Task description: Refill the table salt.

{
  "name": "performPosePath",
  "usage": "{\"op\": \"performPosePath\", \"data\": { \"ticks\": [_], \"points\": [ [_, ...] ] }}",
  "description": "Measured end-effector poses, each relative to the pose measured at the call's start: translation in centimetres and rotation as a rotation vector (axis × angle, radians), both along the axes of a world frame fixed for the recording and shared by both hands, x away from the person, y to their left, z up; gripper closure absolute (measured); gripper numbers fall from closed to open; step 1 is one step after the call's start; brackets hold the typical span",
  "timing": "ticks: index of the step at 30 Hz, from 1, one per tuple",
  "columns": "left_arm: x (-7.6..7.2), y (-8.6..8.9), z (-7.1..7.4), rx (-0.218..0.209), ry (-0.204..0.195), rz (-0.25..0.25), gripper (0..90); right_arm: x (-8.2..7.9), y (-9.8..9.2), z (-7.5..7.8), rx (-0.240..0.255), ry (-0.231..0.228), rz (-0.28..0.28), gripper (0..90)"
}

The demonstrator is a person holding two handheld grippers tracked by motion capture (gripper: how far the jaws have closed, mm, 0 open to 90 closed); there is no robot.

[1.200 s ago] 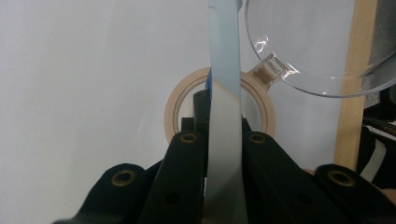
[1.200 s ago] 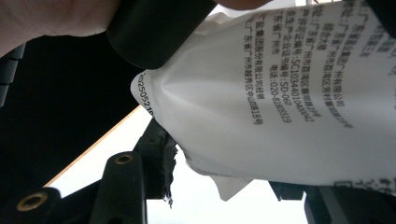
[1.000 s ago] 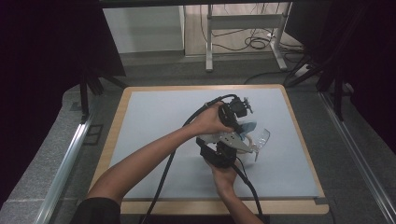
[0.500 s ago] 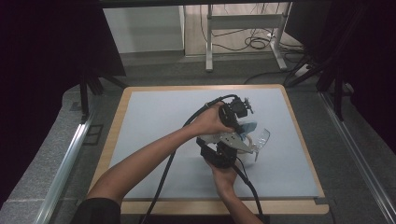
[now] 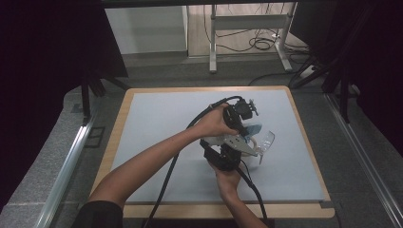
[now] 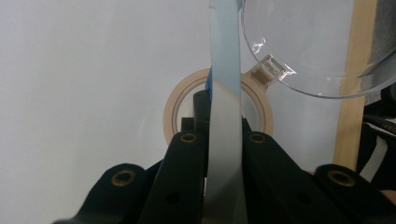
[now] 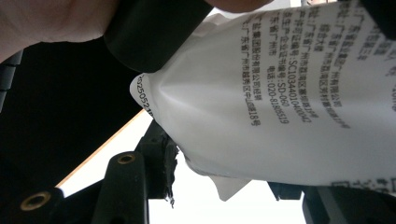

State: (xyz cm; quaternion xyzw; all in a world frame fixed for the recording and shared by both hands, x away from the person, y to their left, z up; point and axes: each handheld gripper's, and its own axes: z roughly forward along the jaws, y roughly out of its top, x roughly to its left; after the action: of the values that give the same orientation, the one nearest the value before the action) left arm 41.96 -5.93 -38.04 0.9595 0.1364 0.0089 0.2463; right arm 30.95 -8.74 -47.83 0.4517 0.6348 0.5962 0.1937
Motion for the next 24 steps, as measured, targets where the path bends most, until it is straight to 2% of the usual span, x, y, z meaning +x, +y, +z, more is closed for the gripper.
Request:
{"op": "performPosePath", "data": {
  "ticks": [24],
  "points": [
    [0.13, -0.08, -0.04, 0.008, -0.005, -0.009, 90.0, 0.11, 0.04, -0.27, 0.003, -0.01, -0.016, 52.2]
  ]
}}
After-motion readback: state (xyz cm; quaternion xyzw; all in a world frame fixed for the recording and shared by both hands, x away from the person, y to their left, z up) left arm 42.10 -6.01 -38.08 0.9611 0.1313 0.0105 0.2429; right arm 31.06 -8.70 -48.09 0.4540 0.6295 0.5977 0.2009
